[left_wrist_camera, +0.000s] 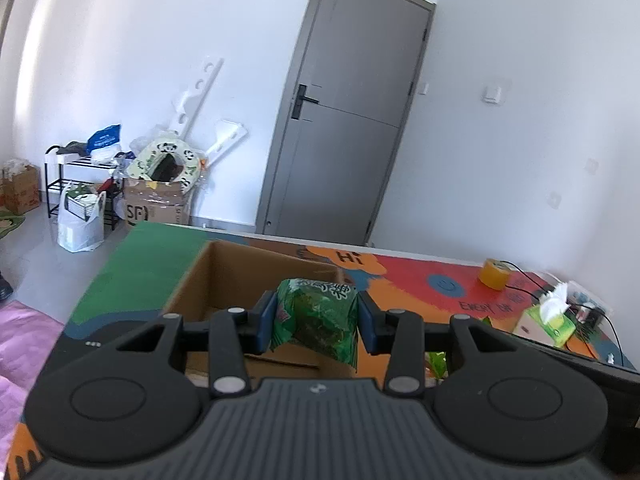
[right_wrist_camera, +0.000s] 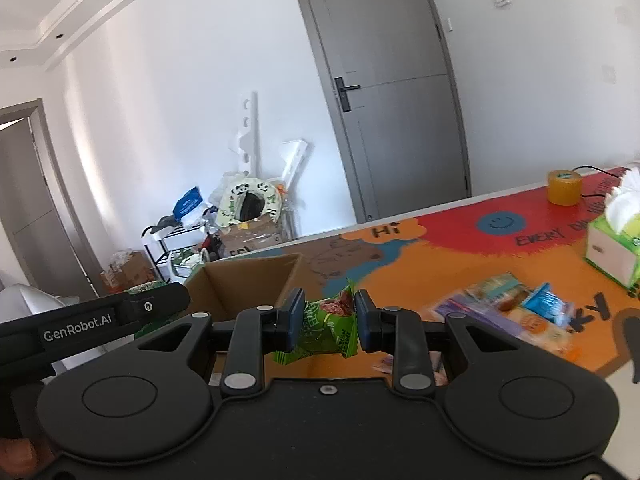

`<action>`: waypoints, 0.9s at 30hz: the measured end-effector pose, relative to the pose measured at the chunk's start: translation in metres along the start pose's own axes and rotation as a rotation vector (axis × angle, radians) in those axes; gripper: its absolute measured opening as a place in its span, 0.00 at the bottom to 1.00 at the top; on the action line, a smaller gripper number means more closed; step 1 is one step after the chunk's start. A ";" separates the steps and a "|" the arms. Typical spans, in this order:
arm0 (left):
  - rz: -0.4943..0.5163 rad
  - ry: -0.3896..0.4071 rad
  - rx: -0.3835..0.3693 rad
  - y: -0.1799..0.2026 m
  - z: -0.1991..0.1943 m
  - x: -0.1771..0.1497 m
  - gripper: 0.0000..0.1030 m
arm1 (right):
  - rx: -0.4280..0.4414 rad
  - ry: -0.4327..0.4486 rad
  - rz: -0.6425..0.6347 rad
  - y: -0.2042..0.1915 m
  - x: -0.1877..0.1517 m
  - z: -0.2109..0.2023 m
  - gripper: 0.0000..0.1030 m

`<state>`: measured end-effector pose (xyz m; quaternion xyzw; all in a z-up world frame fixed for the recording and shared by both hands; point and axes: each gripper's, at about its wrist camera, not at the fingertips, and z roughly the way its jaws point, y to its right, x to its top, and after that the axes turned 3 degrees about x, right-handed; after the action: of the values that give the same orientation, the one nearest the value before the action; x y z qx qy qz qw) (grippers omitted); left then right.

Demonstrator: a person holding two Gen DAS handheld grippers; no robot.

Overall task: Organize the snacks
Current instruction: 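Carry both green packets over the cardboard box and open both grippers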

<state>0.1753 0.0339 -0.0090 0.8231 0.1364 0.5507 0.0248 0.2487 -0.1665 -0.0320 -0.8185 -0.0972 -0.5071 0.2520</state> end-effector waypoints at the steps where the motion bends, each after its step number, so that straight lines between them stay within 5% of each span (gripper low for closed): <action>1: -0.004 0.003 0.006 -0.005 0.000 0.001 0.40 | 0.004 0.000 -0.004 -0.004 0.001 0.002 0.27; 19: -0.100 -0.057 0.050 -0.065 0.032 0.005 0.42 | 0.045 -0.063 -0.074 -0.057 0.002 0.051 0.27; 27: -0.120 -0.075 0.069 -0.075 0.028 0.008 0.62 | 0.048 -0.074 -0.062 -0.060 0.003 0.056 0.36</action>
<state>0.1893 0.1109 -0.0272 0.8338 0.2033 0.5121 0.0346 0.2692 -0.0866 -0.0305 -0.8270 -0.1439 -0.4817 0.2517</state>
